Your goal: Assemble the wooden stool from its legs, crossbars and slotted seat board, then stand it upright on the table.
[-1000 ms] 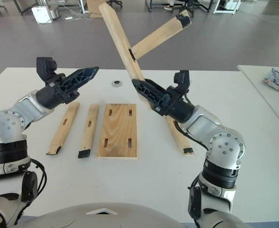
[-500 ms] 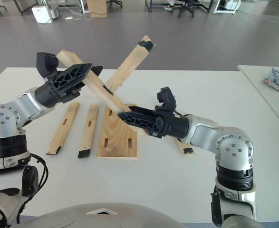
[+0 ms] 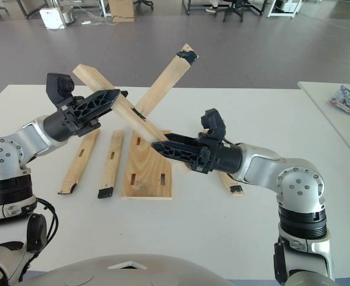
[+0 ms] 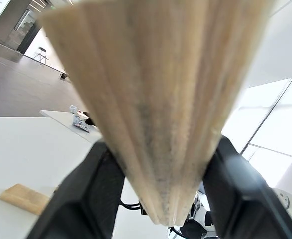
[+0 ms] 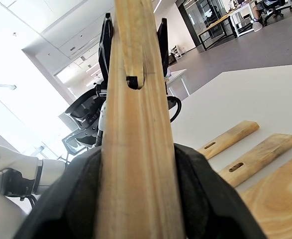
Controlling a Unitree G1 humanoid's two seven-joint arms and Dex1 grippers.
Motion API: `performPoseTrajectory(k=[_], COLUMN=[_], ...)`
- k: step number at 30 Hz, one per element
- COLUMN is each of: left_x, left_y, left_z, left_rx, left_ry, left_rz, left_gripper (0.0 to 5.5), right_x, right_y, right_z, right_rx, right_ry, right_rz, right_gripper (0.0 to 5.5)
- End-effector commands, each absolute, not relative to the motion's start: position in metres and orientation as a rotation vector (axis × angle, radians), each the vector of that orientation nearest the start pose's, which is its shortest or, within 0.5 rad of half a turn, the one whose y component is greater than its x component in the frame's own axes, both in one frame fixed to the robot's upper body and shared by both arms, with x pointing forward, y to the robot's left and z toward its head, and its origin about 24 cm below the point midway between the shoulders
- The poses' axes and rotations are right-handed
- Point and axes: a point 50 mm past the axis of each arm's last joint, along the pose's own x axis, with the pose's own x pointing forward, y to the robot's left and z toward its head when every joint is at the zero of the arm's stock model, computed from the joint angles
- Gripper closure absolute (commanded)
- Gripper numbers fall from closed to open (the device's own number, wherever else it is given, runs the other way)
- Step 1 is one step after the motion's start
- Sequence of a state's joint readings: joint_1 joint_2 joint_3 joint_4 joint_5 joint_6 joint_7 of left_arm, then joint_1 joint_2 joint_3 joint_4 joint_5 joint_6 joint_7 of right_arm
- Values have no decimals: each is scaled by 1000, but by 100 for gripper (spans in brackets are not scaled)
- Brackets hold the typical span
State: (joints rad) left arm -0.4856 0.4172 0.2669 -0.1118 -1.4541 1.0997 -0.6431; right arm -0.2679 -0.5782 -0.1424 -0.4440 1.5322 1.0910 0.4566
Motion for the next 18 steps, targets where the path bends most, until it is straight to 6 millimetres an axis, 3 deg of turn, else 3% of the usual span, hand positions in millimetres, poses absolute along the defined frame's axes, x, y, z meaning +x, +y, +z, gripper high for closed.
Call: performPoseTrajectory(k=[1,3,6,9,14,18], left_x=[265,269,278,287,270,261], left_y=[157,161,170,193,231,238], left_z=[203,205,202,195,182,179], left_rx=[-848,-848,-732,-627,-300,-202], left_ry=[54,28,11,23,126,125], left_rz=[-1363,-1332,-1214,-1089,-1064,-1112], left_gripper=[339,339,339,340,340,340], right_x=[213,220,231,228,236,243], right_y=[-137,-137,-142,-153,-186,-203], right_z=[171,166,160,145,136,138], right_rx=[552,523,497,372,333,312], right_ry=[364,369,347,400,383,348], right_rz=[1301,1229,1117,1061,910,829], right_gripper=[343,343,264,261,261,261])
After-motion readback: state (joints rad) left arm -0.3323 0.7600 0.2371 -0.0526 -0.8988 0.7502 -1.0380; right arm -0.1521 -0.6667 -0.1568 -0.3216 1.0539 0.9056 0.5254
